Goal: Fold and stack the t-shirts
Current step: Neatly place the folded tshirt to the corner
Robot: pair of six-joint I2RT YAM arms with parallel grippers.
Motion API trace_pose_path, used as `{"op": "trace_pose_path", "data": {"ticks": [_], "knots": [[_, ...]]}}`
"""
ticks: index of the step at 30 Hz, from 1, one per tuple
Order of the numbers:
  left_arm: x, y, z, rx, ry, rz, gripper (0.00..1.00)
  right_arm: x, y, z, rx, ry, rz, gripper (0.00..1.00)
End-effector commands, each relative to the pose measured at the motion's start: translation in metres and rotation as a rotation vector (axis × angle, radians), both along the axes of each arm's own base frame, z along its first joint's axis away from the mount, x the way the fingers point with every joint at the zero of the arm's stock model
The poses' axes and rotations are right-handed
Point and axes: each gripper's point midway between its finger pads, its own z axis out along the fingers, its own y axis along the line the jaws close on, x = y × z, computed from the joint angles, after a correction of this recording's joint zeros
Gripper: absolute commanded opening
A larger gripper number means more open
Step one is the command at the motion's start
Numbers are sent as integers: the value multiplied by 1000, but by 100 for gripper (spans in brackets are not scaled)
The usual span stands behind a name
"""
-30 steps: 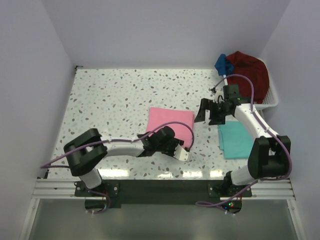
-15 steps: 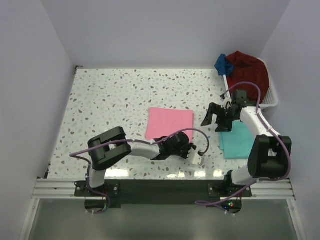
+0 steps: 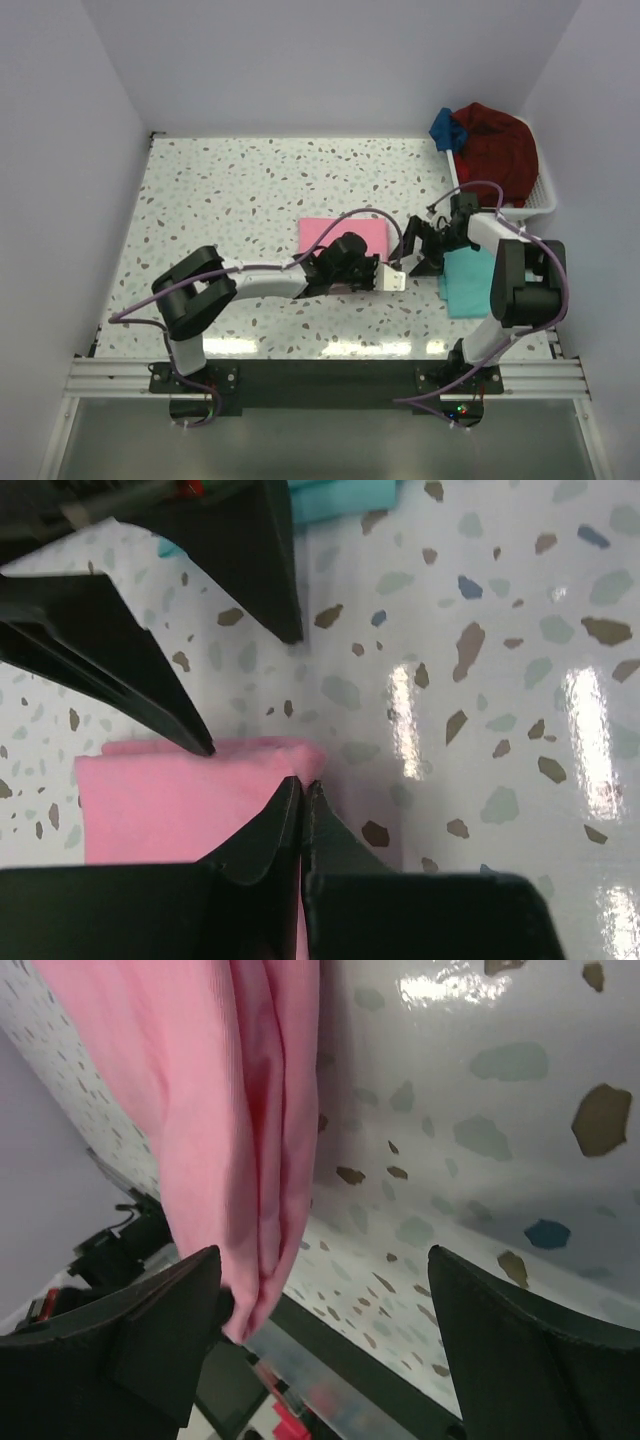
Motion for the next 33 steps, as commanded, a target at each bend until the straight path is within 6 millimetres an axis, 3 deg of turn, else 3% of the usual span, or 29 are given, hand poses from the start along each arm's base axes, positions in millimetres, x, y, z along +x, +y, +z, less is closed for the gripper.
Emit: {"op": "trace_pose_path", "data": {"ticks": [1,7,14,16,21,24,25,26,27,28,29,31,33], "knots": [[-11,-17,45,-131,111,-42,0,14,24,9,137,11,-38,87],[-9,-14,52,-148,145,-38,0,27,53,-1,178,66,-45,87],[-17,-8,58,-156,150,-73,0,38,56,-24,149,142,-43,77],[-19,-7,58,-158,149,-80,0,34,56,-34,147,197,-43,70],[-23,-5,60,-165,146,-99,0,35,56,-39,149,224,-24,54],[-25,-4,57,-157,152,-101,0,36,57,-36,157,216,-20,33],[-26,-4,58,-158,157,-106,2,37,57,-34,158,211,-17,16],[-29,-3,58,-152,171,-114,14,33,56,-32,156,224,-4,7],[-31,-1,58,-146,183,-116,19,29,55,-30,152,235,12,0],[-31,0,63,-145,192,-123,25,26,51,-30,124,238,30,0],[-37,8,69,-144,242,-146,38,20,45,-22,89,231,99,0],[-39,27,76,-128,303,-127,44,20,24,-19,-46,163,212,0],[-41,42,75,-109,324,-109,49,4,11,-7,-119,199,275,0]]}}
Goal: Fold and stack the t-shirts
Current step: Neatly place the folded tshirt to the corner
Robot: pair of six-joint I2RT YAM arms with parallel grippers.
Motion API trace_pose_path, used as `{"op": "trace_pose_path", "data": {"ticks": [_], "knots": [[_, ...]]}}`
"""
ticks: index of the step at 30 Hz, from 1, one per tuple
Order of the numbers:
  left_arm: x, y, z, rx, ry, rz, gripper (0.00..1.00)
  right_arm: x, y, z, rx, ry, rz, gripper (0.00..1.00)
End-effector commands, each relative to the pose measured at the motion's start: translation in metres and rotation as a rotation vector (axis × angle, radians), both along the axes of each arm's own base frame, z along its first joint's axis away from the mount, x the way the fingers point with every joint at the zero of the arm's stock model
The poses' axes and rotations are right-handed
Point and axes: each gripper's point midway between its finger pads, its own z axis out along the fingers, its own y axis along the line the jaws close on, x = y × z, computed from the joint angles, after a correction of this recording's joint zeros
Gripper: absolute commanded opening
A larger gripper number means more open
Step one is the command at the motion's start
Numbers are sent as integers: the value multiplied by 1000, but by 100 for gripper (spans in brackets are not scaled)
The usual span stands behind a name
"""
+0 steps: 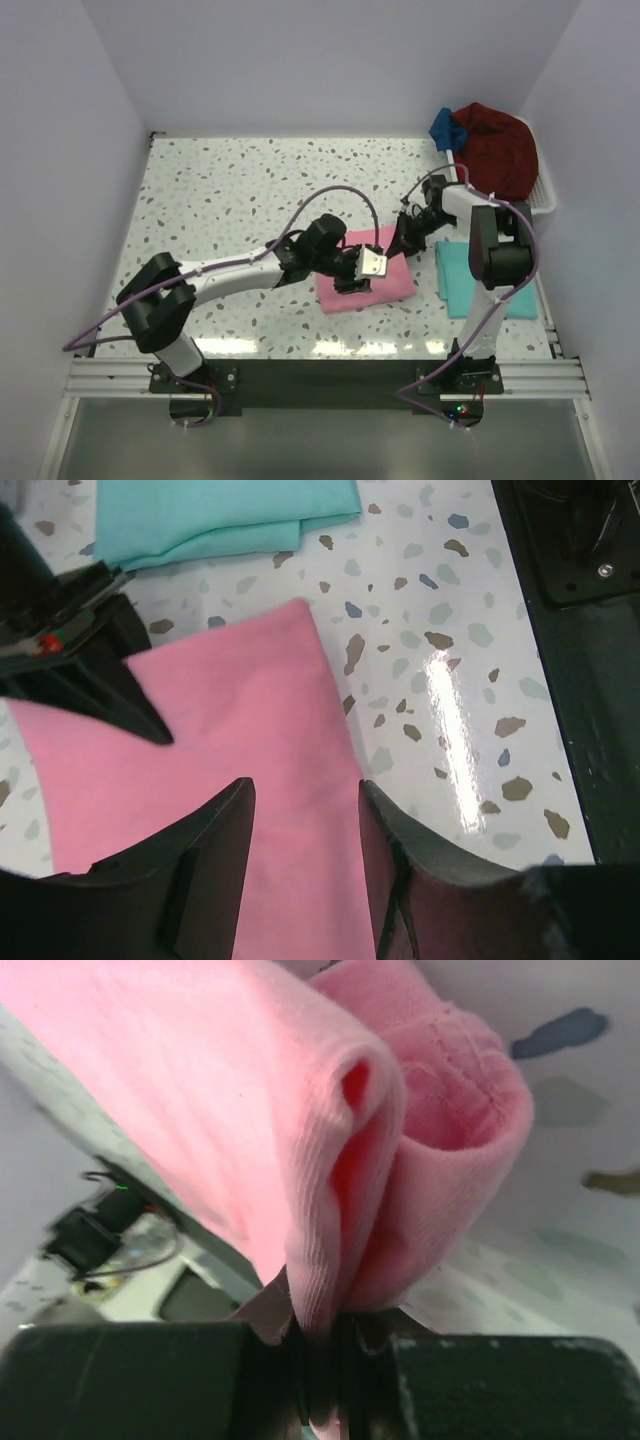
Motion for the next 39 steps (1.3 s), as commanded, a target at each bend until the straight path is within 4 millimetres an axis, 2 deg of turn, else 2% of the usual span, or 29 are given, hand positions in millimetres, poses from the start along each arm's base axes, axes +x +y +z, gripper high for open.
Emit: {"op": "trace_pose_path", "data": {"ticks": [1,3,4,6,9,11,13,17,22,25,31,39], "knots": [[-4,33,47,-53,36,9,51,-27,-39,22,-183,-30,235,0],[-1,49,47,-41,15,44,59,-39,-51,35,-239,-19,262,0],[6,58,56,-48,-11,79,60,-43,-57,37,-256,-48,315,0],[11,69,57,-37,-35,108,67,-50,-72,39,-334,-43,348,0],[19,85,56,2,-80,152,75,-50,-87,50,-390,-56,348,0],[23,92,58,3,-111,182,87,-47,-97,63,-456,-94,359,0],[21,98,57,2,-126,189,93,-46,-103,77,-487,-148,372,0],[17,109,48,8,-147,203,94,-49,-117,95,-561,-221,397,0],[15,119,48,10,-188,209,96,-43,-130,119,-640,-306,396,0],[17,123,48,17,-208,225,100,-42,-140,132,-682,-321,403,0],[18,128,46,15,-238,239,100,-58,-160,155,-756,-307,438,0],[14,132,40,4,-264,227,100,-69,-166,183,-782,-382,367,0]]}}
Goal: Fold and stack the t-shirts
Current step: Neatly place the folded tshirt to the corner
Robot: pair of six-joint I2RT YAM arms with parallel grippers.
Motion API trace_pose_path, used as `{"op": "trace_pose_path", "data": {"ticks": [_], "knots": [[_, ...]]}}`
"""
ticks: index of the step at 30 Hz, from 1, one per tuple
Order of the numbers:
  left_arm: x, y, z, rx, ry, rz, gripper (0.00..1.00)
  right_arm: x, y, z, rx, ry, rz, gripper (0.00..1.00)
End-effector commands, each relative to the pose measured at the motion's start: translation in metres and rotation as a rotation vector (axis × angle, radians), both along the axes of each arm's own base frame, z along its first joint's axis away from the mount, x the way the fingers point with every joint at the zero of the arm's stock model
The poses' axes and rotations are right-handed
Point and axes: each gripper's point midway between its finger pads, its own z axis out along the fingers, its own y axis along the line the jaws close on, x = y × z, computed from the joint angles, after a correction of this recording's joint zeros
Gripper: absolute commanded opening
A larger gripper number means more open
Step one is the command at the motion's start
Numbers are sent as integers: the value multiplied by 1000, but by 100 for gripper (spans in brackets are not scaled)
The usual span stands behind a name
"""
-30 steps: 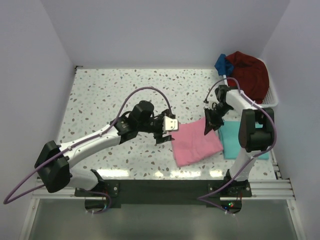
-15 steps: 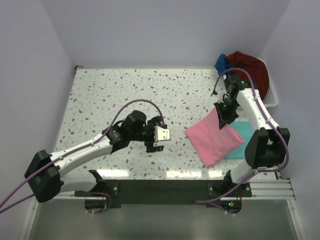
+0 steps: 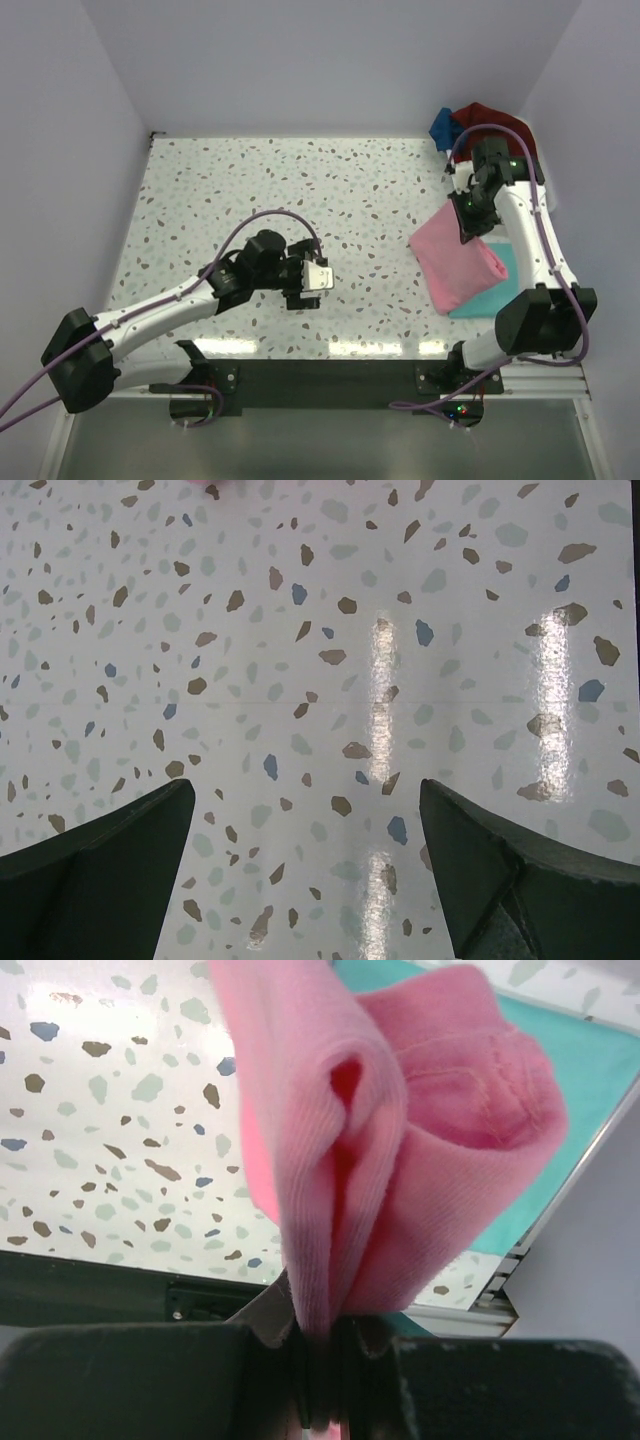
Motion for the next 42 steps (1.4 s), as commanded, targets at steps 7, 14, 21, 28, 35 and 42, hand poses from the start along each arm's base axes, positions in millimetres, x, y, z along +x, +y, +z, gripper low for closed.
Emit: {"op": "trace_pose_path", "data": {"ticks": [7,14,21,28,35,42], "knots": [[7,1,12,-26,-92,-10,100,-47,-20,29,-44,50,-43,0],[7,2,8,-16,-90,-12,100,-52,-26,18,-12,95,-35,0],[9,1,4,5,-76,-14,100,-42,-49,0,-42,104,11,0],[9,-1,2,34,-35,-12,100,-24,-82,-28,-55,73,56,0],[10,0,0,66,14,9,100,-5,-107,-74,-74,82,96,0],[10,6,-2,100,44,46,100,4,-137,-121,-81,97,89,15]]}}
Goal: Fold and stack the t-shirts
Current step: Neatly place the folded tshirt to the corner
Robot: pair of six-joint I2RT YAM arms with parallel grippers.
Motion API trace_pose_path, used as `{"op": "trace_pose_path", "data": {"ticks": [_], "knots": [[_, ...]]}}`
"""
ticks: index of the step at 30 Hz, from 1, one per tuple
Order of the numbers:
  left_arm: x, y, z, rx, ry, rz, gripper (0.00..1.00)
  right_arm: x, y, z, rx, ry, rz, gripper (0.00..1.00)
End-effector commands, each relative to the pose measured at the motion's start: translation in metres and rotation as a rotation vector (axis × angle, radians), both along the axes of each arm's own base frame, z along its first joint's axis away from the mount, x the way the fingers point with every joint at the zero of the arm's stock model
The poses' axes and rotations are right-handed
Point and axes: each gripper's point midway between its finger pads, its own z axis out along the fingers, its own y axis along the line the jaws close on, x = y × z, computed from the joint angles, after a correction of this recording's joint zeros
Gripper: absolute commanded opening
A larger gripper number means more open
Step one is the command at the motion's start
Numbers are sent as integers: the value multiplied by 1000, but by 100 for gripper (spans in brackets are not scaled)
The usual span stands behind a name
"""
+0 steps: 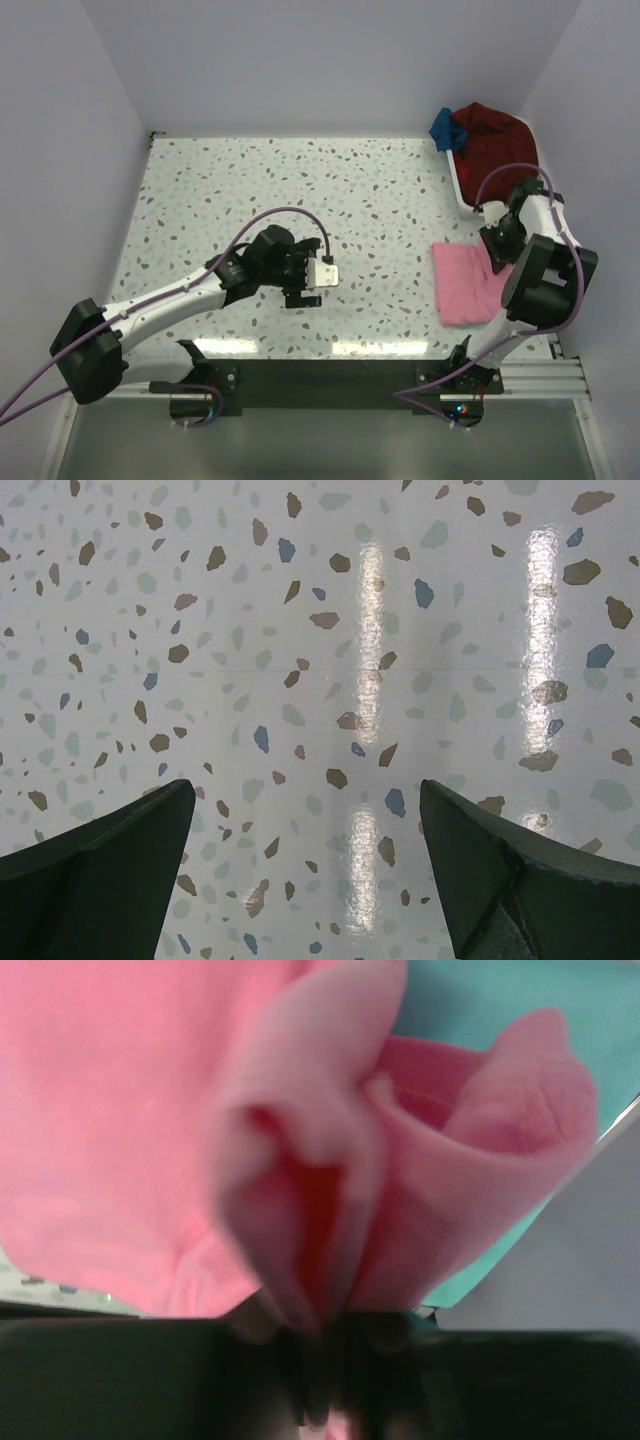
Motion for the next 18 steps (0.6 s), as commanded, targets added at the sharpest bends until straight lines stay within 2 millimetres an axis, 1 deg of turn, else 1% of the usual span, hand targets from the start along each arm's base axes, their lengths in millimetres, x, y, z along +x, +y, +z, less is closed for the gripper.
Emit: {"op": "trace_pose_path", "data": {"ticks": [1,2,4,5,7,10,11,12,13,14,15,16,17,18], "knots": [[6,1,11,-4,8,43,100,24,-24,-11,-46,-90,37,30],[6,3,9,1,15,48,100,25,-25,-13,-44,-90,34,41],[4,7,8,4,37,67,100,27,-33,-8,-51,-111,22,66],[4,8,8,2,44,75,100,28,-36,-5,-59,-125,22,69],[2,11,8,-5,68,92,100,31,-44,2,-76,-152,21,79],[5,14,13,-39,118,135,100,35,-57,20,-111,-190,10,86],[10,21,13,-44,141,167,100,41,-62,31,-132,-219,5,91],[12,23,14,-60,174,194,100,43,-67,37,-149,-237,0,94],[13,23,19,-82,198,196,100,46,-73,44,-172,-254,-3,96],[21,30,21,-97,214,238,100,53,-80,56,-202,-286,-8,97],[24,34,22,-113,247,274,100,56,-83,62,-222,-298,-11,99],[27,35,28,-133,263,289,100,60,-87,68,-239,-317,-12,98],[37,45,29,-145,281,339,100,65,-94,78,-273,-337,-21,99],[41,50,30,-161,309,379,100,69,-96,83,-280,-354,-23,99]]}}
